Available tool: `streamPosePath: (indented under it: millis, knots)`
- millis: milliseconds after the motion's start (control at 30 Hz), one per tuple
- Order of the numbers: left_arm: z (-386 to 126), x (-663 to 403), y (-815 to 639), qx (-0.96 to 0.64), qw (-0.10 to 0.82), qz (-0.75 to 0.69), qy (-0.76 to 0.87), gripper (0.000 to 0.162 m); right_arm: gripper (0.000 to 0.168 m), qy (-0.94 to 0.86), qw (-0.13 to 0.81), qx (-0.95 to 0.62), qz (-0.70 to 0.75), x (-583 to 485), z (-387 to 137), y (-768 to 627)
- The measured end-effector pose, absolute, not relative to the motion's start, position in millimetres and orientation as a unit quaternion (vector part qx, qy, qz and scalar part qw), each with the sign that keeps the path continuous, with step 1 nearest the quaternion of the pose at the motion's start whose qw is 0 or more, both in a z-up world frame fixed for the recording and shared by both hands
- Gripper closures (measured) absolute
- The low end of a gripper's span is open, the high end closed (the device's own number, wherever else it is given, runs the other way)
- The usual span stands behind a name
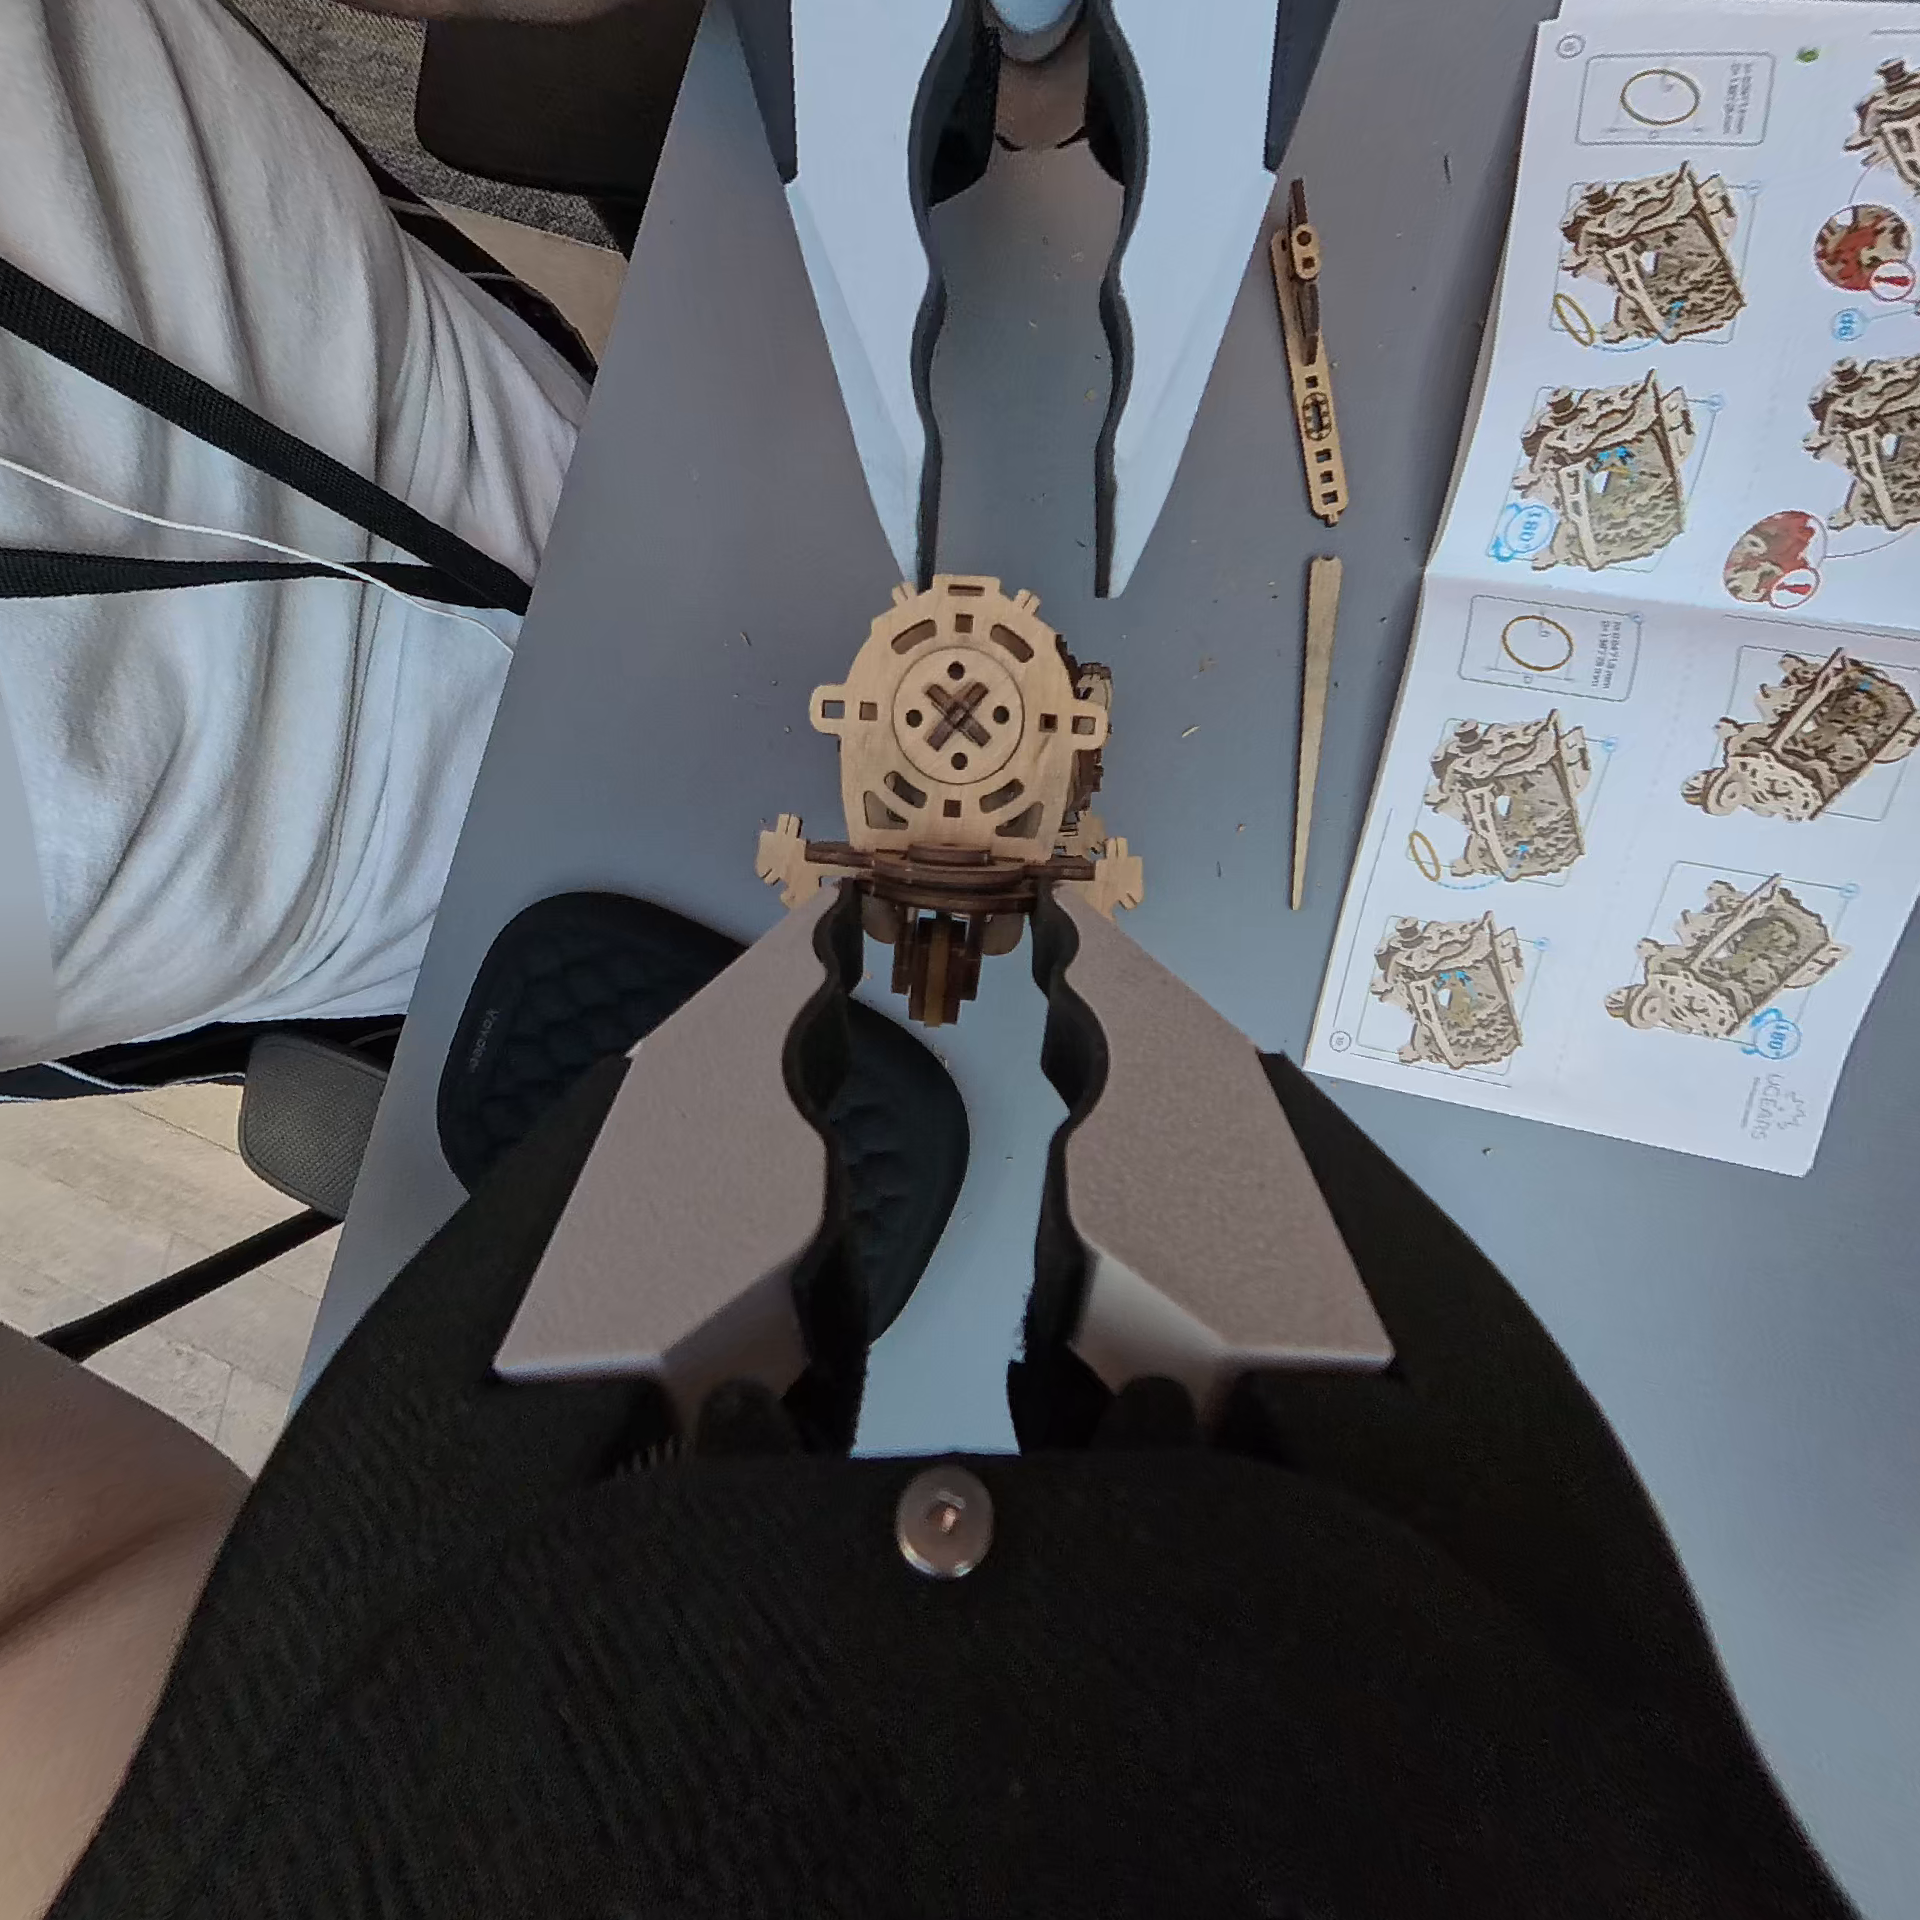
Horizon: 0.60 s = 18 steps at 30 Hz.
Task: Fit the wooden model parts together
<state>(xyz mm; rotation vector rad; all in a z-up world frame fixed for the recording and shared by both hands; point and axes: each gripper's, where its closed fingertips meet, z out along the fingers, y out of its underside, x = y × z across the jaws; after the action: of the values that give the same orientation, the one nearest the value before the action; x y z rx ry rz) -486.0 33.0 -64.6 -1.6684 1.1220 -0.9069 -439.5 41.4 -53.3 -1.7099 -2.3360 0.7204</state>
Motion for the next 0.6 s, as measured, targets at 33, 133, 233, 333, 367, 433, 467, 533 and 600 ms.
streamPosePath:
  millis: [33,133,233,333,367,433,467,533,600]
  knots:
    - [-65.8,-486.9,33.5,-0.677,0.454,-0.365,0.450,0.130,0.136,-0.782,0.080,-0.570,0.237,-440.1,-54.0,42.5]
    - [-66.4,-490.6,34.9,-0.685,0.459,-0.362,0.435,0.125,0.136,-0.791,0.073,-0.561,0.234,-441.1,-55.5,41.6]
    - [-63.0,-491.1,31.9,-0.660,0.489,-0.336,0.460,0.121,0.136,-0.794,0.064,-0.560,0.227,-442.6,-56.3,44.3]
    - [-60.6,-494.3,34.0,-0.637,0.519,-0.292,0.489,0.124,0.136,-0.797,0.058,-0.557,0.225,-445.0,-56.7,46.8]
    - [-59.8,-495.1,34.2,-0.630,0.524,-0.285,0.497,0.126,0.136,-0.798,0.054,-0.557,0.224,-445.0,-57.2,47.2]
    - [-59.9,-495.0,32.4,-0.618,0.524,-0.281,0.515,0.127,0.136,-0.800,0.048,-0.556,0.220,-445.0,-58.2,47.7]
    - [-60.0,-494.9,32.5,-0.613,0.524,-0.278,0.522,0.127,0.136,-0.801,0.044,-0.554,0.221,-444.9,-58.4,47.1]
    - [-60.0,-492.7,30.7,-0.598,0.527,-0.272,0.539,0.127,0.136,-0.801,0.038,-0.555,0.219,-445.3,-59.2,47.3]
    - [-60.2,-490.7,31.3,-0.583,0.536,-0.253,0.555,0.129,0.136,-0.801,0.029,-0.556,0.218,-445.6,-60.2,47.4]
